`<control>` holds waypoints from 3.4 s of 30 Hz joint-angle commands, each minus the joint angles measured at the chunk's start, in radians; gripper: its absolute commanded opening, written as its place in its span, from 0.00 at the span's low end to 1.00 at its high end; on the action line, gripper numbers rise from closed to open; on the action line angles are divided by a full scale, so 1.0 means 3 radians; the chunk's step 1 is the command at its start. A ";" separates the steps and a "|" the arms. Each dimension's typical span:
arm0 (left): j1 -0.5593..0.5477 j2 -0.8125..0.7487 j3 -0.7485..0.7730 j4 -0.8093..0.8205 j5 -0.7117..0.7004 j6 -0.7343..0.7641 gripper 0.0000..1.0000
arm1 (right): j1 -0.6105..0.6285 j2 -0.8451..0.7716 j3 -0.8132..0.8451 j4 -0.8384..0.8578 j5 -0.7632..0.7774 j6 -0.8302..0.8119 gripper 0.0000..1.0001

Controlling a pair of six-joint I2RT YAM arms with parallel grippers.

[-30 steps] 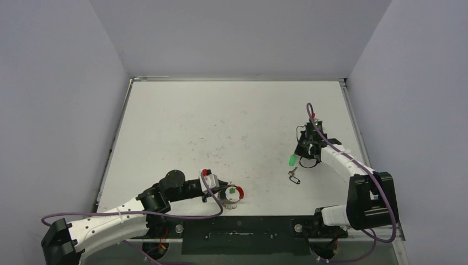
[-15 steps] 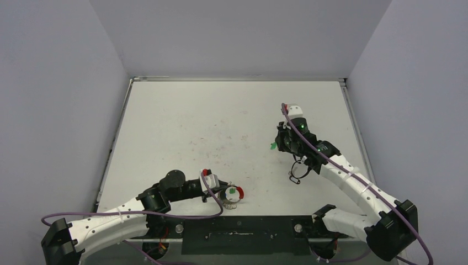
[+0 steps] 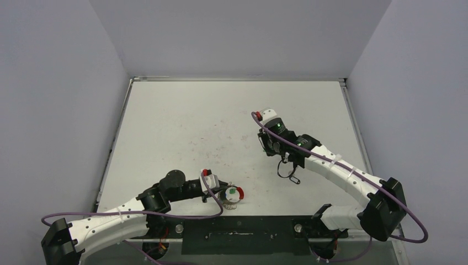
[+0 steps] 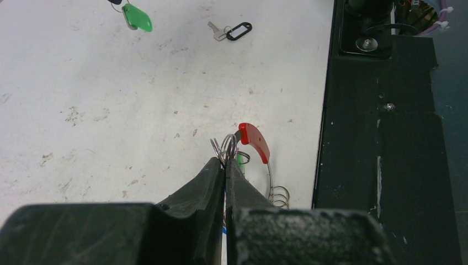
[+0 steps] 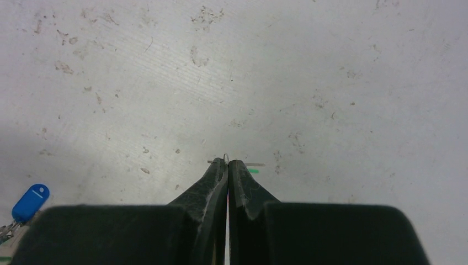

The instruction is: Put the keys on the keyring

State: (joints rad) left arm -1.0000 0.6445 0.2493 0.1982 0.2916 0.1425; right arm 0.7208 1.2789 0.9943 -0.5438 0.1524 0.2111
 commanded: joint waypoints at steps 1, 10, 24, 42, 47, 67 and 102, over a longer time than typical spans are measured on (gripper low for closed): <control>-0.0016 -0.0017 0.0110 0.0147 0.0035 -0.0005 0.00 | 0.0001 -0.0147 -0.0011 0.0082 -0.0417 -0.0252 0.00; -0.0016 -0.0017 0.0115 0.0136 0.0049 -0.0010 0.00 | 0.0002 -0.0509 -0.0253 0.0406 -0.1157 -0.0361 0.00; -0.0018 0.0004 0.0115 0.0162 0.0060 -0.0018 0.00 | 0.0132 -0.0444 -0.0233 0.0339 -0.2019 -0.0646 0.00; -0.0017 0.0066 0.0146 0.0179 0.0091 -0.0020 0.00 | 0.0760 -0.0335 -0.0226 0.0309 -0.2163 -0.0897 0.00; -0.0020 0.0061 0.0146 0.0178 0.0104 -0.0028 0.00 | 0.0845 -0.0307 -0.0185 0.0298 -0.2167 -0.0935 0.00; -0.0016 0.0066 0.0156 0.0183 0.0143 -0.0053 0.00 | 0.0989 -0.0086 -0.0053 0.0466 -0.2304 -0.0919 0.00; -0.0017 0.0019 0.0166 0.0152 0.0143 -0.0051 0.00 | 0.1069 -0.0034 0.0016 0.0499 -0.1816 -0.0860 0.00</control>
State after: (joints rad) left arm -1.0004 0.6651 0.2493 0.1947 0.3130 0.1352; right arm 1.0367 1.2995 0.9726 -0.4267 -0.4507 -0.0456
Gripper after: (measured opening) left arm 0.016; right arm 0.025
